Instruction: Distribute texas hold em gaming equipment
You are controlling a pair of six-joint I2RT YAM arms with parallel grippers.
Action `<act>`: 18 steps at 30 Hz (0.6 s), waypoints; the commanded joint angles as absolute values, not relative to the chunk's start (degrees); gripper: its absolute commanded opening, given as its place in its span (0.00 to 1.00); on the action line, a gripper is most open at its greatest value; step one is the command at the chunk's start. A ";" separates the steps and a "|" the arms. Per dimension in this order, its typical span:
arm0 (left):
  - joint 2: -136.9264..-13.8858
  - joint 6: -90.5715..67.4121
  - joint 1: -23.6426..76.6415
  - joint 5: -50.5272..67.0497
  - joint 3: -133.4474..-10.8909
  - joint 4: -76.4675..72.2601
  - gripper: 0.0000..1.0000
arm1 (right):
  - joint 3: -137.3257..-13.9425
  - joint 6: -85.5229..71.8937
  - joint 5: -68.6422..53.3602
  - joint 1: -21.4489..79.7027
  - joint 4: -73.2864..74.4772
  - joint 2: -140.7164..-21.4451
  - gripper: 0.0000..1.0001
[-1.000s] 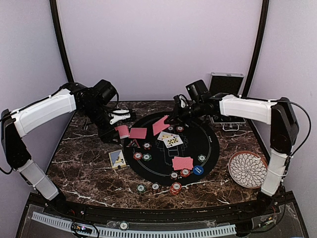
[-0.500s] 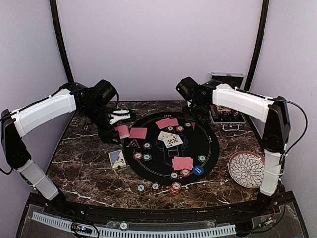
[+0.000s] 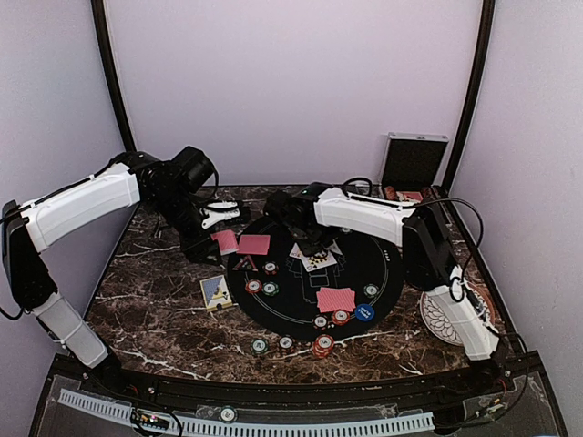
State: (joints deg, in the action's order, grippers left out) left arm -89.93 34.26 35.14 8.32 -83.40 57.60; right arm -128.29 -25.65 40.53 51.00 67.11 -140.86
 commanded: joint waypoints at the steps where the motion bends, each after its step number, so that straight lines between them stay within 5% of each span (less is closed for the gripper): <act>1: -87.88 34.45 34.80 8.90 -84.55 59.06 0.00 | -131.83 -25.72 40.27 52.82 69.33 -142.56 0.00; 18: -88.58 34.19 34.80 9.27 -85.26 59.15 0.00 | -126.78 -27.45 19.45 54.05 60.55 -141.65 0.00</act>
State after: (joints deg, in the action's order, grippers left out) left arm -89.93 34.24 35.14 8.34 -83.50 57.60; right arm -127.57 -25.98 25.50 53.58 63.83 -142.76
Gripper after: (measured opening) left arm 0.671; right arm 0.006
